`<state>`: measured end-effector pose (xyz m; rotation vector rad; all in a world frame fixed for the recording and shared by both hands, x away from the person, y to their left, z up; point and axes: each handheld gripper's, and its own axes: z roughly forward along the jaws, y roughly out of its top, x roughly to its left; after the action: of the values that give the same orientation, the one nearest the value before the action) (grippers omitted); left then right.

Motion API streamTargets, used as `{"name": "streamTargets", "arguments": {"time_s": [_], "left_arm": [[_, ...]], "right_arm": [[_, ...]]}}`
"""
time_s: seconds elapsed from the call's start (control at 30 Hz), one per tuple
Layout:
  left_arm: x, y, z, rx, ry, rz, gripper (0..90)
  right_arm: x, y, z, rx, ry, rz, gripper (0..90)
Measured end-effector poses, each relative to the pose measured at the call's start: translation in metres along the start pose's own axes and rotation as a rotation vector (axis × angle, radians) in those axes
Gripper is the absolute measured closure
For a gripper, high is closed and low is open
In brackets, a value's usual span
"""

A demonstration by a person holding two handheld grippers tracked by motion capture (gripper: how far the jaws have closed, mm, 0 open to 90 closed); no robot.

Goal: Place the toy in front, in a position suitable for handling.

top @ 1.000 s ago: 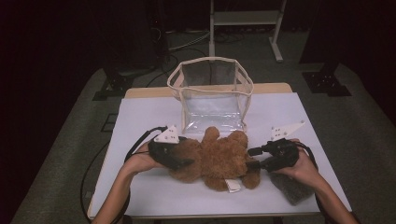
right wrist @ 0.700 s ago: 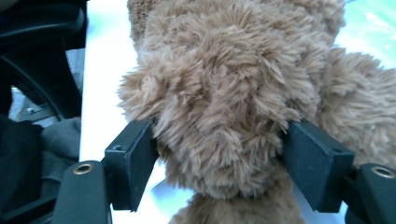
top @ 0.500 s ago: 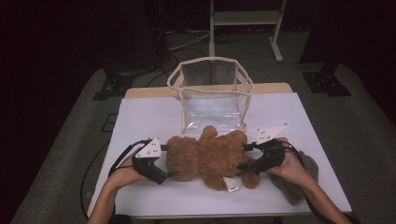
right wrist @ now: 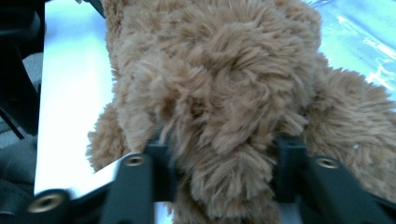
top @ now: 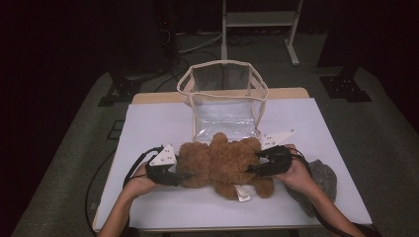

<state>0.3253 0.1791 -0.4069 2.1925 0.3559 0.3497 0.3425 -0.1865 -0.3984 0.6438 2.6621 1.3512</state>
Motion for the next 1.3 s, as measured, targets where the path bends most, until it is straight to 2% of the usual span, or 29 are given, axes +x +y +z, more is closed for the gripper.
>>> {"name": "streamTargets", "arguments": {"time_s": [0.07, 0.2, 0.3, 0.4, 0.57, 0.63, 0.7, 0.8, 0.9, 1.17, 1.27, 1.3], "left_arm": [[-0.001, 0.005, 0.000, 0.001, -0.001, 0.003, 42.8], [-0.003, 0.017, -0.001, -0.013, -0.017, 0.004, 43.1], [-0.006, 0.032, 0.001, -0.028, -0.034, 0.005, 43.2], [-0.012, 0.050, 0.005, -0.034, -0.047, 0.028, 43.1], [-0.024, 0.082, 0.019, -0.049, -0.107, 0.060, 43.1], [-0.029, 0.090, 0.025, -0.049, -0.131, 0.068, 43.0], [-0.031, 0.093, 0.028, -0.041, -0.148, 0.068, 42.9], [-0.030, 0.088, 0.033, -0.011, -0.161, 0.043, 42.8], [-0.028, 0.077, 0.030, 0.009, -0.167, 0.011, 42.8], [-0.017, 0.047, -0.003, 0.072, -0.117, -0.023, 41.6], [-0.014, 0.032, -0.006, 0.117, -0.097, -0.023, 39.6], [-0.014, 0.028, -0.007, 0.102, -0.099, -0.035, 38.0]], "right_arm": [[-0.001, 0.001, -0.005, -0.018, 0.010, 0.017, 59.7], [-0.004, 0.002, -0.017, -0.038, 0.031, 0.039, 60.7], [-0.005, 0.004, -0.033, -0.056, 0.032, 0.053, 60.8], [-0.004, 0.004, -0.057, -0.056, 0.019, 0.052, 60.8], [-0.003, -0.001, -0.098, -0.033, -0.006, 0.067, 60.5], [-0.002, -0.006, -0.112, -0.024, -0.014, 0.080, 60.4], [-0.004, -0.013, -0.120, -0.018, -0.002, 0.110, 60.2], [-0.008, -0.022, -0.116, -0.012, 0.011, 0.139, 59.9], [-0.009, -0.024, -0.105, -0.002, 0.032, 0.145, 59.5], [-0.007, -0.011, -0.051, 0.025, 0.116, 0.130, 57.3], [-0.005, -0.009, -0.027, 0.059, 0.133, 0.121, 53.6], [-0.005, -0.010, -0.021, 0.072, 0.133, 0.116, 51.5]]}}
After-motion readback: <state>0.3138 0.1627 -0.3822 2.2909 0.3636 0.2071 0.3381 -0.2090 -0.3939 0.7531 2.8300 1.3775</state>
